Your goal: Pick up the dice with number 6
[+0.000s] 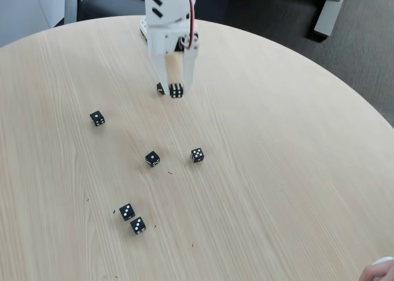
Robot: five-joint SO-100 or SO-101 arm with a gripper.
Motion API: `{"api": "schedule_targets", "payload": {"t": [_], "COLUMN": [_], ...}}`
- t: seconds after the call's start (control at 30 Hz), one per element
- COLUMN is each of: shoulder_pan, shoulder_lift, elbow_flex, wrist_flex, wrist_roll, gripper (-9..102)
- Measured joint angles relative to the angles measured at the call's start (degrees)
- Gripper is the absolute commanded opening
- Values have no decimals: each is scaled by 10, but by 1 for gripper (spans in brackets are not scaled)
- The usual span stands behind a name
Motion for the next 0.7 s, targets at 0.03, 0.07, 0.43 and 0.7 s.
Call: {"api": "schedule_targets", "payload": {"t": [0.03, 0.07, 0.43, 0.7], "shoulder_pan": [0, 0, 0, -1], "shoulder_lift": [0, 0, 114, 217], "elbow_flex": [15, 31, 165, 208], "wrist_flex": [-12, -22, -40, -36], "wrist_roll": [-2, -4, -21, -15], "gripper": [0, 0, 0, 0]}}
